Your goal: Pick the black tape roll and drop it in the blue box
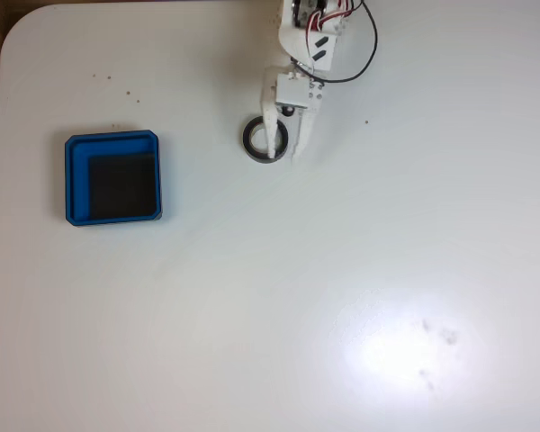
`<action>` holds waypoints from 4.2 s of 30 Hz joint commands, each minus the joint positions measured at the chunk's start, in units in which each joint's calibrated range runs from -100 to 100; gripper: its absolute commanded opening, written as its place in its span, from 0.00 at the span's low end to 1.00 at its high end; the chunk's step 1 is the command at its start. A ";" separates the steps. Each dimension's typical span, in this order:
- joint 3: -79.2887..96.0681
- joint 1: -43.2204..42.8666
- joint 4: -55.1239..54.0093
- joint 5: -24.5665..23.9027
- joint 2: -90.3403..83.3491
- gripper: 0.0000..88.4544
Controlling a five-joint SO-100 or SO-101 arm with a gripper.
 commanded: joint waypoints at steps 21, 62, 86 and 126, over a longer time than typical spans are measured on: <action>-27.67 8.25 16.72 0.50 30.03 0.08; -45.82 -2.89 25.55 -0.03 67.40 0.19; -45.91 2.09 25.14 0.23 74.51 0.19; -51.75 2.09 26.29 0.50 69.58 0.01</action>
